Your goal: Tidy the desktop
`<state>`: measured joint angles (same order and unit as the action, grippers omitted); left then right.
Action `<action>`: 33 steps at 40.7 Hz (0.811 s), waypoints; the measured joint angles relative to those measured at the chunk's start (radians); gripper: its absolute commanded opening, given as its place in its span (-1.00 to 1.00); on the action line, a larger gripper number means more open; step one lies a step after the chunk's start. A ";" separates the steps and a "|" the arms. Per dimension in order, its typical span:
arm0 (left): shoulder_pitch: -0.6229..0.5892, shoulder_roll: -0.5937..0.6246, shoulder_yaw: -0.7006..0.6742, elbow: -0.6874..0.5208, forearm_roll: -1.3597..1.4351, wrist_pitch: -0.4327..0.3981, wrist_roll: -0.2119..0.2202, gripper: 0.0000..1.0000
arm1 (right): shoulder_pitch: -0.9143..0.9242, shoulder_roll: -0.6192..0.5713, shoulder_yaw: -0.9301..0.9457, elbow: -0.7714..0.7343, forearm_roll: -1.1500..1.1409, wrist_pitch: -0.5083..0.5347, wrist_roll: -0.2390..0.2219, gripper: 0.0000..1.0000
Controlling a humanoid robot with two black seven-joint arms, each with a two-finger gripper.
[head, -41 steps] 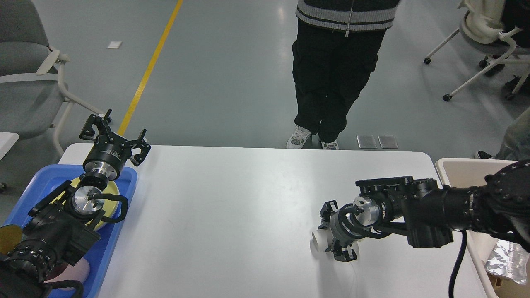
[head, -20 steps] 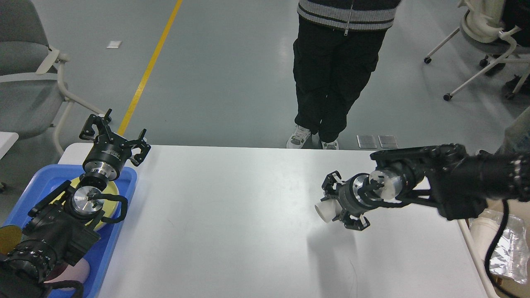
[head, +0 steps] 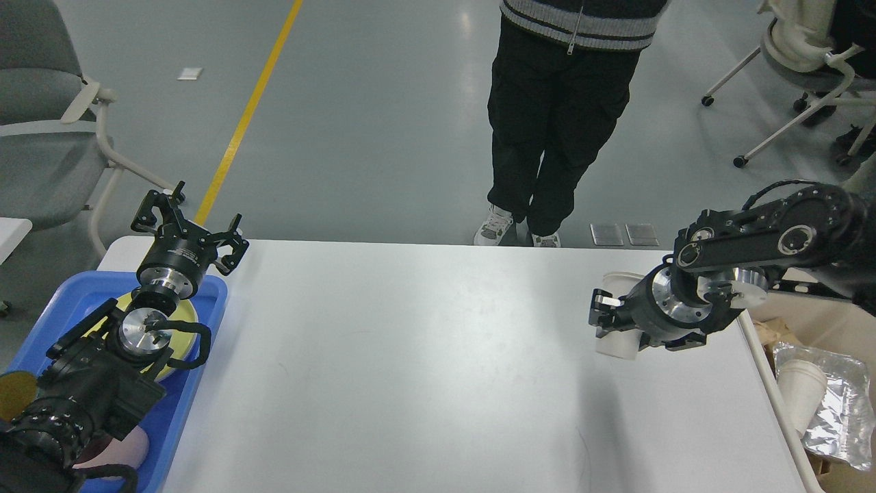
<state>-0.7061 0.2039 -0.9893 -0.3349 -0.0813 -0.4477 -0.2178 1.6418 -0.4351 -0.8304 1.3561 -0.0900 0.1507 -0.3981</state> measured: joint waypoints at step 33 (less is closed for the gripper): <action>0.000 0.000 0.000 0.001 0.000 0.000 0.000 0.96 | -0.876 0.112 0.008 -1.206 -0.009 -0.164 0.050 1.00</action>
<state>-0.7062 0.2040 -0.9892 -0.3343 -0.0813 -0.4474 -0.2178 0.7661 -0.3227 -0.8220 0.1505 -0.0987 -0.0132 -0.3482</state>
